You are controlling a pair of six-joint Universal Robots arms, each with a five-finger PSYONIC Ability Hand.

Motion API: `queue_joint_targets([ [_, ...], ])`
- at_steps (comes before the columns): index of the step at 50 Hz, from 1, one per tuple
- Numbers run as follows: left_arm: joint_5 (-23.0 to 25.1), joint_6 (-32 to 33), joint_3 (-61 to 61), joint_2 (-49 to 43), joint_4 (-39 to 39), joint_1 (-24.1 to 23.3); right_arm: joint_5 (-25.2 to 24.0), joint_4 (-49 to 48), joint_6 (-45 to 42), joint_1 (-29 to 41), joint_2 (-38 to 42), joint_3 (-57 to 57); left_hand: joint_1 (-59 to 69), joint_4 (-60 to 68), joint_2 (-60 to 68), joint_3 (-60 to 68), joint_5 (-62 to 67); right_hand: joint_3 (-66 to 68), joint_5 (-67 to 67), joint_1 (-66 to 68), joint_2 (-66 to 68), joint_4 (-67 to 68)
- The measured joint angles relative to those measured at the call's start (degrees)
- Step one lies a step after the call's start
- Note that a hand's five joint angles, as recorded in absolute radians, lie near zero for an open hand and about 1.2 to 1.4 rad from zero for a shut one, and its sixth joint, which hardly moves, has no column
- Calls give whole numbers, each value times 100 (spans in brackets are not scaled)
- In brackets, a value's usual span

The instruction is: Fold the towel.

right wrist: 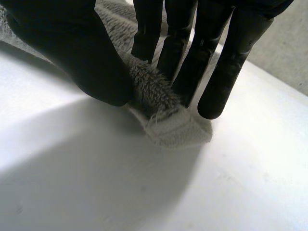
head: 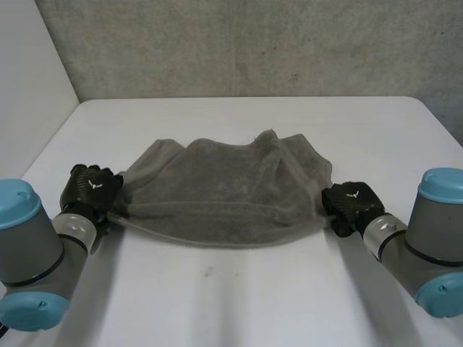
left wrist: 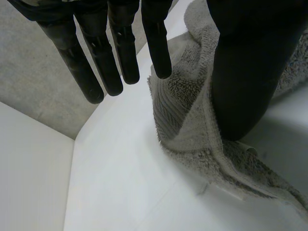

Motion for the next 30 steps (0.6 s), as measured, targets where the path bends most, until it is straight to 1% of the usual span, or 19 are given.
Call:
queue_joint_targets([
  [1,0,0,0,0,0,0,0,0,0,0,0,0,0,0,0,0,0,0,0,0,0,0],
  [2,-1,0,0,0,0,-2,2,-35,10,0,-6,-28,0,0,0,0,0,121,319,20,97,167],
  [15,-9,0,-9,0,0,-26,42,-87,39,-54,-221,-58,0,0,0,0,0,121,320,20,97,168],
  [18,-6,0,-10,0,0,-21,74,-42,17,-66,-295,-17,-171,-169,-168,-167,-162,121,320,20,96,168],
  [20,-3,6,-10,-2,-3,-8,116,21,-7,-76,-411,51,-819,-735,-819,-727,-718,121,320,20,97,168],
  [22,1,14,-10,-3,-6,5,148,71,-23,-83,-499,104,-1731,-1601,-1637,-1596,-1544,121,320,20,97,168],
  [26,49,35,-4,-3,-52,43,233,182,-79,-180,-690,231,-2058,-2045,-2043,-2035,-1943,121,320,20,97,168],
  [29,148,41,6,1,-128,84,269,225,-170,-321,-759,298,-2107,-2134,-2134,-2135,-2016,121,320,20,97,168],
  [30,252,41,10,4,-204,131,283,242,-255,-416,-786,335,-2107,-2134,-2134,-2134,-2016,121,320,20,97,168],
])
